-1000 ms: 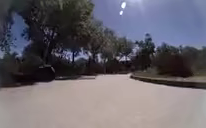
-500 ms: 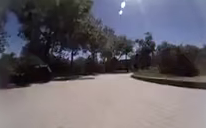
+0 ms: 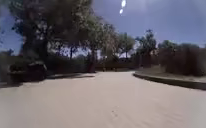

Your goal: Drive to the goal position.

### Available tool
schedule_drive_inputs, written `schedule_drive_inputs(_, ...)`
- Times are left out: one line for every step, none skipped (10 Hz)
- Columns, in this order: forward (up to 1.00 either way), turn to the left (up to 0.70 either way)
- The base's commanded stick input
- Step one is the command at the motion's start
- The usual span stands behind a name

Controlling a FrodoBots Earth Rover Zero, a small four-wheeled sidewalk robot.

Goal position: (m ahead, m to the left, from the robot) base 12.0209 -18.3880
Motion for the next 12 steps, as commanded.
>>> schedule_drive_inputs(1.00,0.00)
schedule_drive_inputs(1.00,0.00)
schedule_drive_inputs(1.00,0.00)
schedule_drive_inputs(1.00,0.00)
schedule_drive_inputs(1.00,0.00)
schedule_drive_inputs(1.00,0.00)
schedule_drive_inputs(1.00,0.00)
schedule_drive_inputs(1.00,0.00)
schedule_drive_inputs(1.00,0.00)
schedule_drive_inputs(1.00,0.00)
schedule_drive_inputs(1.00,0.00)
schedule_drive_inputs(1.00,0.00)
